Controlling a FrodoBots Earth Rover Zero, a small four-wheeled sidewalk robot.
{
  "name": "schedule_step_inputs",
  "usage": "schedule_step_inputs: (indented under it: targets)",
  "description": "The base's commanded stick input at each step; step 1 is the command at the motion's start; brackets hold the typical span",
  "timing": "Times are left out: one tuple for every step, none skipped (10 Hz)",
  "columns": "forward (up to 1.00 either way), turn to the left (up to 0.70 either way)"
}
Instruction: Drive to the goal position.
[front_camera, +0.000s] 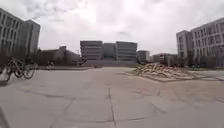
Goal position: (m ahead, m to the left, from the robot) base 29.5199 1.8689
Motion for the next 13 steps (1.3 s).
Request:
schedule_step_inputs:
  targets:
    - [0.7,0.0]
    - [0.7,0.0]
    - [0.7,0.0]
    - [0.7,0.0]
    - [0.7,0.0]
    - [0.7,0.0]
    - [0.7,0.0]
    - [0.7,0.0]
    - [0.7,0.05]
    - [0.7,0.08]
    - [0.7,0.01]
    - [0.7,0.0]
    - [0.7,0.0]
